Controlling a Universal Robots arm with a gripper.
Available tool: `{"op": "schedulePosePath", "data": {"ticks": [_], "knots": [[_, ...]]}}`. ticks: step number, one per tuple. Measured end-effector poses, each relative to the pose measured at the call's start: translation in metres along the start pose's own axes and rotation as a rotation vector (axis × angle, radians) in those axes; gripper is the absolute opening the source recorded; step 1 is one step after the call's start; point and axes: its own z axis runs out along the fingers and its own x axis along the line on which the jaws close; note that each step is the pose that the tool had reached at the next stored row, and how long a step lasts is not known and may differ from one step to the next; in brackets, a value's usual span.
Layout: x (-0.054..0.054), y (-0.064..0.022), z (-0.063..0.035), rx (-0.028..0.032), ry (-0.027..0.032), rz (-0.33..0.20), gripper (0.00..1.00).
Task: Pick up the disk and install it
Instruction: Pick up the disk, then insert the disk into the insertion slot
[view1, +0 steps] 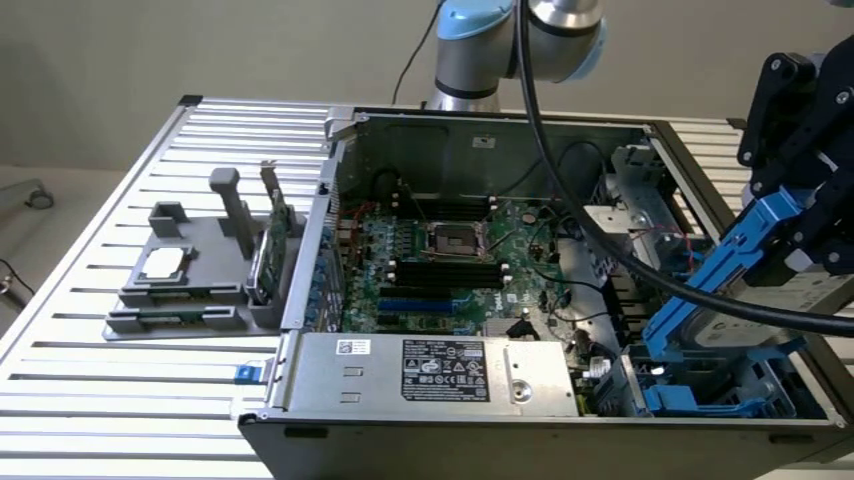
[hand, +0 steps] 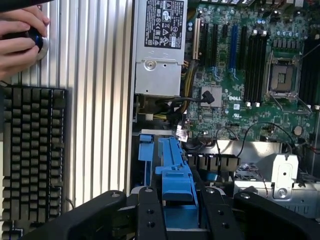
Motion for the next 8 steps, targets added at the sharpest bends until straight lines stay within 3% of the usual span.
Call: {"op": "schedulePosePath", "data": {"ticks": [8], "knots": [[0.0, -0.0005, 0.0001, -0.0003, 0.0004, 0.0, 0.33]]}}
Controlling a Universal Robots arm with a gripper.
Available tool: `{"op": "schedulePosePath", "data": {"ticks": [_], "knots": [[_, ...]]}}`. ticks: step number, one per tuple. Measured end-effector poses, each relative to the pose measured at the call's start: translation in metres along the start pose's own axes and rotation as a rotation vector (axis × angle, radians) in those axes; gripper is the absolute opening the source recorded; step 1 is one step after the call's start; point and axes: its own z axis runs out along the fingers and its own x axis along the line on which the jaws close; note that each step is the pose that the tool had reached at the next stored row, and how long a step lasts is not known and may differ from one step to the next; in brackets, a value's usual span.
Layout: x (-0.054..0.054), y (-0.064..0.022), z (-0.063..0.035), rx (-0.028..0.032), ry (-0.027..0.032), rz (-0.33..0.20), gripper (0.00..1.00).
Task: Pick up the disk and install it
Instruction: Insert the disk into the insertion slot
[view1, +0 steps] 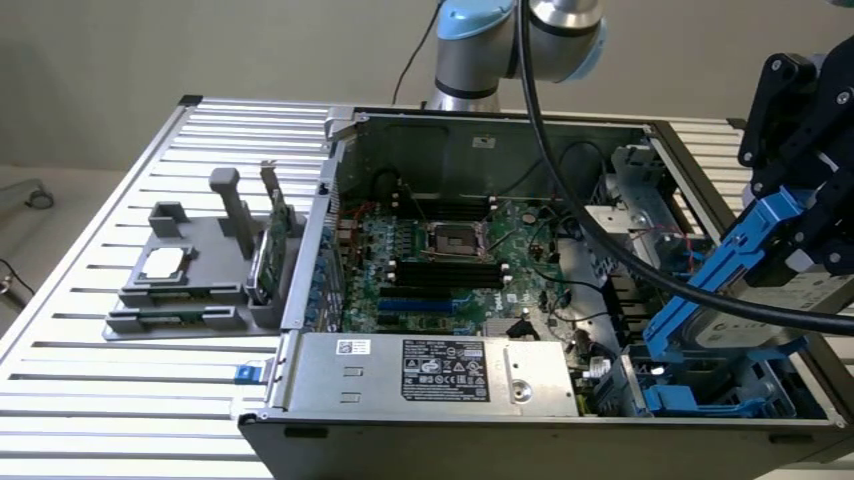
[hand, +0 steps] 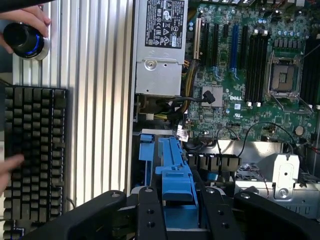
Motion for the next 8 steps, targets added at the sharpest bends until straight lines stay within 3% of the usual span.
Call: {"op": "schedulePosePath", "data": {"ticks": [8], "knots": [[0.0, 0.0, 0.0, 0.0, 0.0001, 0.0, 0.33]]}}
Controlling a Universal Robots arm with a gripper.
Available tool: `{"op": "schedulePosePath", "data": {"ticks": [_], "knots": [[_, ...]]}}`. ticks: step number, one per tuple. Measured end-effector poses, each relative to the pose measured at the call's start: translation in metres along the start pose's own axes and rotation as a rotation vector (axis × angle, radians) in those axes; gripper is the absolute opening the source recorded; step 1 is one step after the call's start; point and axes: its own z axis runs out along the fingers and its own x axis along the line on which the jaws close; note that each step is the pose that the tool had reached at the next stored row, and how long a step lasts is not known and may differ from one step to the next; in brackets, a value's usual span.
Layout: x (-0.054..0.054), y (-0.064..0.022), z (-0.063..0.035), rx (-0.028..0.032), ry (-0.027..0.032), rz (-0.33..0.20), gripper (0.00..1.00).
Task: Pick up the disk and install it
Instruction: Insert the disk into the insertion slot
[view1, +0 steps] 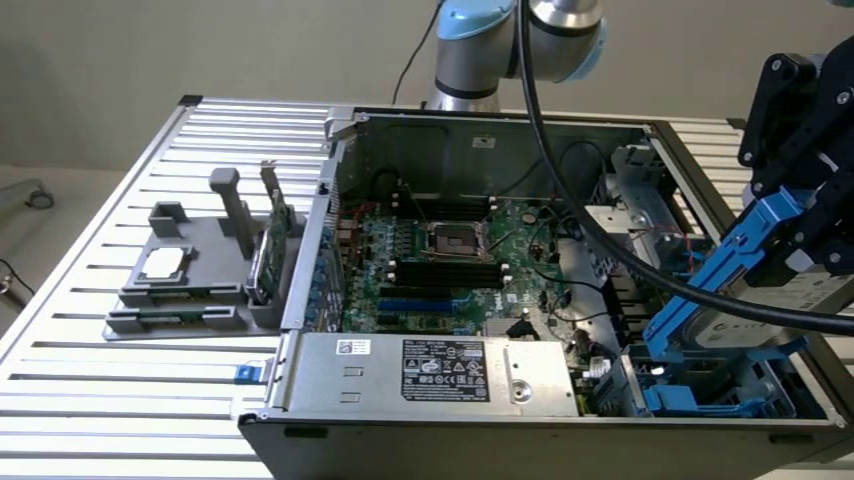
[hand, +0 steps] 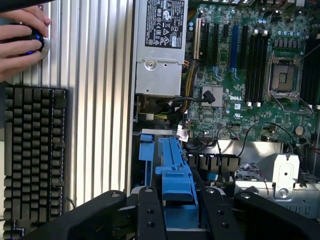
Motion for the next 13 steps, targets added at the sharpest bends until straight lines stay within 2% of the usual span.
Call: {"op": "schedulePosePath", "data": {"ticks": [3, 13], "knots": [[0.0, -0.0002, 0.0021, 0.0012, 0.0002, 0.0, 0.33], [0.0, -0.0012, 0.0189, 0.0024, 0.0026, 0.035, 0.33]]}}
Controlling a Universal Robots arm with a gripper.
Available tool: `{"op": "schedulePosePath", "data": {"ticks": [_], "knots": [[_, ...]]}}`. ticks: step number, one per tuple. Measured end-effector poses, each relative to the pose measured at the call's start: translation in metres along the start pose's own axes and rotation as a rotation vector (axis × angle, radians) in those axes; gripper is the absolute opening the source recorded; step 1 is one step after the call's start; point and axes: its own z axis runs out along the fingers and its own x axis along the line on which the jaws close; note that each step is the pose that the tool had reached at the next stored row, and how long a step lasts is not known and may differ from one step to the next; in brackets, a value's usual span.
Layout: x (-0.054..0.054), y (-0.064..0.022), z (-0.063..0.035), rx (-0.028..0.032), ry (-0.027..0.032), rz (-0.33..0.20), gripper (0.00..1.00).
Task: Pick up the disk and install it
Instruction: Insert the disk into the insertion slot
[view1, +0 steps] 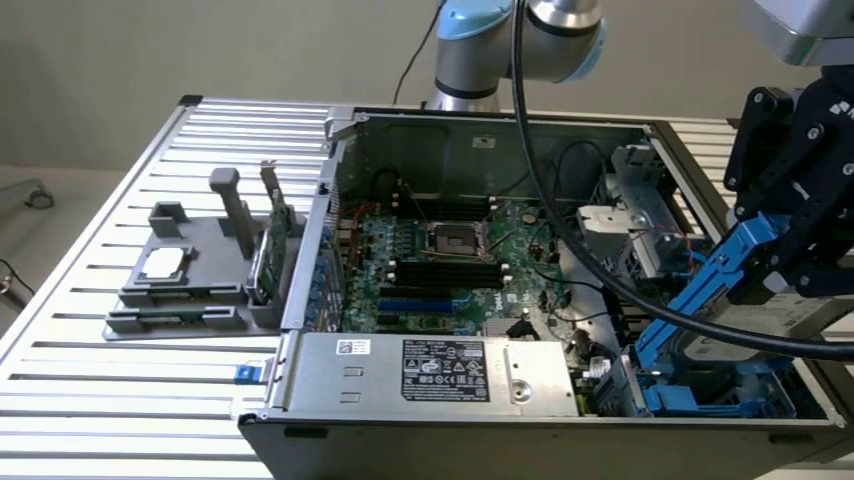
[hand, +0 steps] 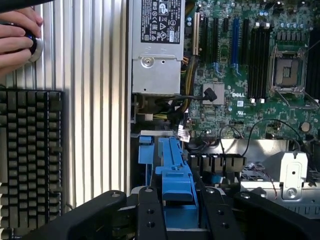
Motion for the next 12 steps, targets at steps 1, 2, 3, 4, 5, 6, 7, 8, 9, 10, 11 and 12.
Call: {"op": "schedulePosePath", "data": {"ticks": [1, 2, 3, 4, 5, 6, 7, 8, 9, 10, 11, 12], "knots": [[-0.0001, -0.0006, 0.0012, 0.0001, -0.0001, 0.002, 0.33], [-0.0002, -0.0016, 0.0017, 0.0001, 0.0002, 0.003, 0.33], [-0.0003, -0.0029, 0.002, 0.0001, 0.0003, 0.004, 0.33], [-0.0003, -0.0038, 0.0023, 0.0001, 0.0007, 0.004, 0.33], [-0.0003, -0.0041, 0.0029, 0.0001, 0.0009, 0.005, 0.33], [-0.0002, -0.0042, 0.0034, 0.0002, 0.0009, 0.006, 0.33], [-0.0002, -0.0042, 0.0038, 0.0002, 0.0008, 0.007, 0.33], [-0.0002, -0.0042, 0.004, 0.0002, 0.001, 0.007, 0.33], [-0.0002, -0.0042, 0.0042, 0.0001, 0.001, 0.008, 0.33], [-0.0002, -0.0043, 0.0046, 0.0, 0.0008, 0.008, 0.33], [-0.0002, -0.0042, 0.0049, -0.0002, 0.0008, 0.008, 0.33], [-0.0002, -0.0042, 0.0054, -0.0004, 0.0008, 0.009, 0.33]]}}
